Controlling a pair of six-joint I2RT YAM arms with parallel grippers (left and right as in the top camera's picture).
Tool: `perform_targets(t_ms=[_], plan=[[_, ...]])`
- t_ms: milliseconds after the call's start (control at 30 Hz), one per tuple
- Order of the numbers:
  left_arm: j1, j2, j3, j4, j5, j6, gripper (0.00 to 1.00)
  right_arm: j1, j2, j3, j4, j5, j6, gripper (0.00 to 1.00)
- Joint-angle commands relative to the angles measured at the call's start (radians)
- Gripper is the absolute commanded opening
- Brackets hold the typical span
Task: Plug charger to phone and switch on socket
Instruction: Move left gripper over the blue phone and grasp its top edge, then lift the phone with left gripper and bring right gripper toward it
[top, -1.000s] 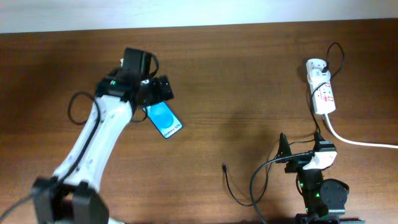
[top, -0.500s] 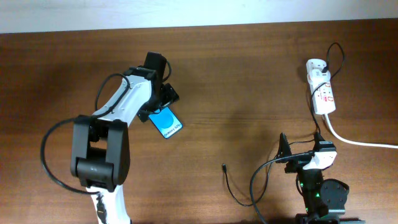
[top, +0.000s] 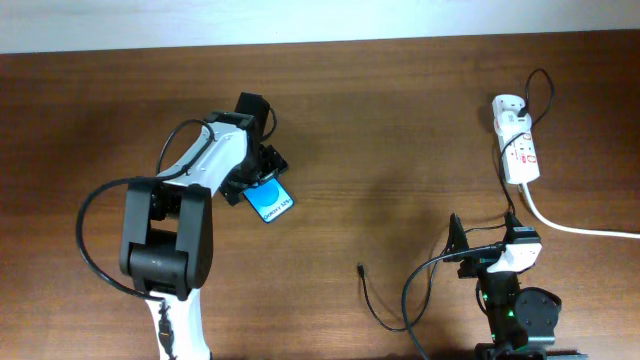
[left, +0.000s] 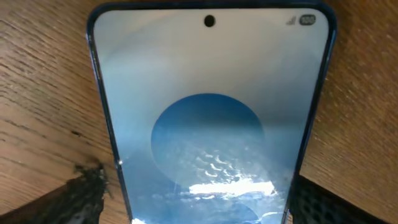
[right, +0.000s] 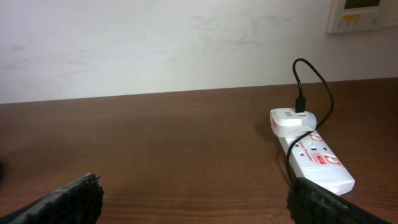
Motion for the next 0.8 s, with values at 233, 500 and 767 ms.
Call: perform_targets(t_ms=[233,500,767], plan=[[-0.001,0.029,-0.024,0.006,0.012,-0.018,0.56,0.007,-0.006,-0.005,-0.005,0.002,-0.005,0.98],[-0.001,0.029,-0.024,0.006,0.012,-0.018,0.55,0.007,-0.006,-0.005,-0.005,0.002,-0.005,0.98],[0.0,0.029,-0.02,0.01,0.058,-0.001,0.44,0.007,-0.006,-0.005,-0.005,0.002,-0.005,0.98]])
